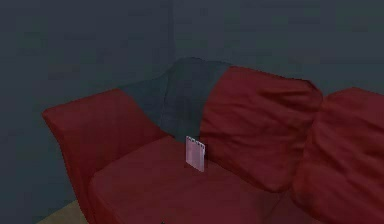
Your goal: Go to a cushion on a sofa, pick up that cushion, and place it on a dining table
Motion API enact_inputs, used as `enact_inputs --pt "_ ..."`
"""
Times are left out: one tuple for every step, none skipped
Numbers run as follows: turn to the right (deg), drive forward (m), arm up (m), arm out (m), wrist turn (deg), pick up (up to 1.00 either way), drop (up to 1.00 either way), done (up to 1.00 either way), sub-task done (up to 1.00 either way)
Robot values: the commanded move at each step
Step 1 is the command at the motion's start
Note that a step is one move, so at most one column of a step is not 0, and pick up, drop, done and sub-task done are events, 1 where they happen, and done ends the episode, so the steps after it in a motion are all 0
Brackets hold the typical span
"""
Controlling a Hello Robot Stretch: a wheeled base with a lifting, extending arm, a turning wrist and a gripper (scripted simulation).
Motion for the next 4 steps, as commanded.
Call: enact_inputs --pt "0.0 0.00 0.20 0.00 0.0 0.00 0.00 0.00 0.00" --pt "0.0 0.00 0.00 0.26 0.0 0.00 0.00 0.00 0.00" --pt "0.0 0.00 0.00 0.00 45.0 0.00 0.00 0.00 0.00" --pt "0.0 0.00 0.00 0.00 45.0 0.00 0.00 0.00 0.00"
